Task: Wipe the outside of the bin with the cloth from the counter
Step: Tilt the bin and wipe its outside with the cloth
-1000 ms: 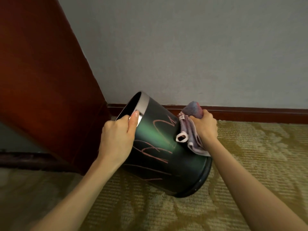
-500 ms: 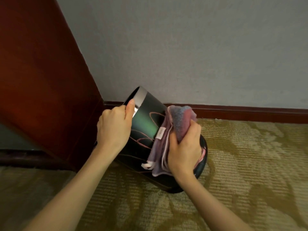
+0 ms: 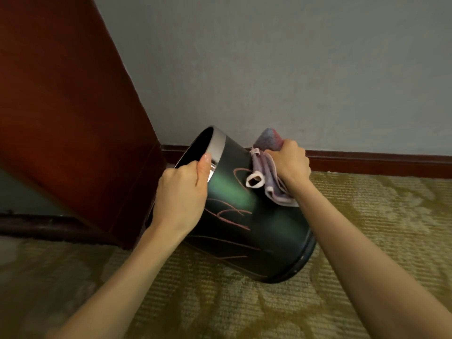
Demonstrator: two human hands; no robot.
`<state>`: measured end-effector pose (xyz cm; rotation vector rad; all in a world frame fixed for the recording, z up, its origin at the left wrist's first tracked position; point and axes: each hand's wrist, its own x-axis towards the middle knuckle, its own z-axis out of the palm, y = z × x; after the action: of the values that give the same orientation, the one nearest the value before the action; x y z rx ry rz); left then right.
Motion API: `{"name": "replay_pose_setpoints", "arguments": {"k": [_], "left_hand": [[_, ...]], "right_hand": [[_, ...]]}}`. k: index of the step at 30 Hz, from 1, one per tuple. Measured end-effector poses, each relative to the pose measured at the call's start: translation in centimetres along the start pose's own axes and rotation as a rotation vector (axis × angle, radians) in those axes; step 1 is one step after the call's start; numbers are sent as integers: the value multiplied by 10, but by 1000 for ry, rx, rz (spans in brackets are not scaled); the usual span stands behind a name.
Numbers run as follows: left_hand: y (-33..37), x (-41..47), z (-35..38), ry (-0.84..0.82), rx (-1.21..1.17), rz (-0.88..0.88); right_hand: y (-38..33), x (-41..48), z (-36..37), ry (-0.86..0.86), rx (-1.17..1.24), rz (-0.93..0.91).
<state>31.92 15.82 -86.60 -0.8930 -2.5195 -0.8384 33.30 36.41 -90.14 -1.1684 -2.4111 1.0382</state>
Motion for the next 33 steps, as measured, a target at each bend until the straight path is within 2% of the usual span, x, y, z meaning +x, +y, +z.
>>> {"name": "replay_pose_setpoints", "arguments": {"k": [4,9,11,14,22,24,29,31,33], "left_hand": [[12,7,3,-30,31,-65],[30,22,16,-40,93,-75],[33,28,19,-58,80,-89],[31,36,21,-70,42,-125],[32,27,12,-67,-3,-43],[32,19,10,-70,-21,-22],[33,0,4,-88,-70,28],[32,1,3,-88,-83,18],[29,4,2,-89,-86,5]], "right_hand": [[6,-15,-3,127,31,-24],[15,-69,0,388,289,-77],[16,-97,9,475,363,-161],[13,-106,17,507,387,-236],[4,-72,3,393,352,-127],[0,-53,-5,311,323,-50],[-8,1,-19,-57,196,97],[-11,8,-18,-113,158,85],[-13,5,-15,-93,131,63]]}}
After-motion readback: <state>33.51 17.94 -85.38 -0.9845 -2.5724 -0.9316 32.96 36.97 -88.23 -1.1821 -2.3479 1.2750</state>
